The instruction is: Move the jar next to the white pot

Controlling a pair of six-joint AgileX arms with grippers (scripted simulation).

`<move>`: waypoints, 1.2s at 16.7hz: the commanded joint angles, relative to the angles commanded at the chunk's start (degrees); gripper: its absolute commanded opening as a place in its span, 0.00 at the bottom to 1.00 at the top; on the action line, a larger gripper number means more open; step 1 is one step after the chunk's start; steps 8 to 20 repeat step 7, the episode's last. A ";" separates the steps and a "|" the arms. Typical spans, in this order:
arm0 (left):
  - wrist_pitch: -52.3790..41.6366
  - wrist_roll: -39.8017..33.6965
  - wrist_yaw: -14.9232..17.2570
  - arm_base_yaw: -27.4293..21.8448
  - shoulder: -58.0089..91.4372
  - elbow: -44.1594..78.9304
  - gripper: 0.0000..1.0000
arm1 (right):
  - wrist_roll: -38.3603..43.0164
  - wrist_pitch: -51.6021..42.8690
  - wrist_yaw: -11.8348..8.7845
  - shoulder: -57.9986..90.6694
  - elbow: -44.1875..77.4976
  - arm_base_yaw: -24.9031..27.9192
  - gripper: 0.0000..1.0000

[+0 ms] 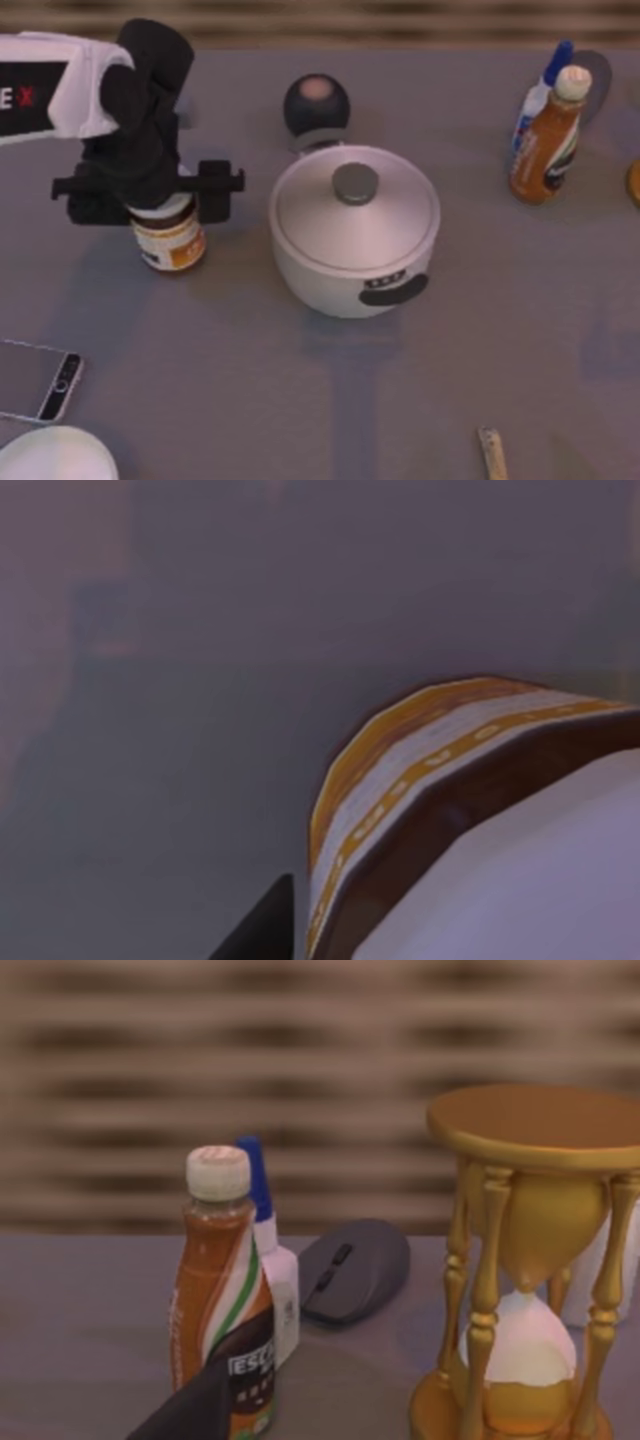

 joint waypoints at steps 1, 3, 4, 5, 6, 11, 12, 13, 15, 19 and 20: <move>0.00 0.00 0.00 0.00 0.00 0.00 0.98 | 0.00 0.00 0.00 0.00 0.00 0.00 1.00; 0.00 0.00 0.00 0.00 0.00 0.00 1.00 | 0.00 0.00 0.00 0.00 0.00 0.00 1.00; 0.00 0.00 0.00 0.00 0.00 0.00 1.00 | 0.00 0.00 0.00 0.00 0.00 0.00 1.00; 0.00 0.00 0.00 0.00 0.00 0.00 1.00 | 0.00 0.00 0.00 0.00 0.00 0.00 1.00; 0.00 0.00 0.00 0.00 0.00 0.00 1.00 | 0.00 0.00 0.00 0.00 0.00 0.00 1.00; 0.00 0.00 0.00 0.00 0.00 0.00 1.00 | 0.00 0.00 0.00 0.00 0.00 0.00 1.00; 0.00 0.00 0.00 0.00 0.00 0.00 1.00 | 0.00 0.00 0.00 0.00 0.00 0.00 1.00; 0.00 0.00 0.00 0.00 0.00 0.00 1.00 | 0.00 0.00 0.00 0.00 0.00 0.00 1.00; 0.00 0.00 0.00 0.00 0.00 0.00 1.00 | 0.00 0.00 0.00 0.00 0.00 0.00 1.00; 0.00 0.00 0.00 0.00 0.00 0.00 1.00 | 0.00 0.00 0.00 0.00 0.00 0.00 1.00; 0.00 0.00 0.00 0.00 0.00 0.00 1.00 | 0.00 0.00 0.00 0.00 0.00 0.00 1.00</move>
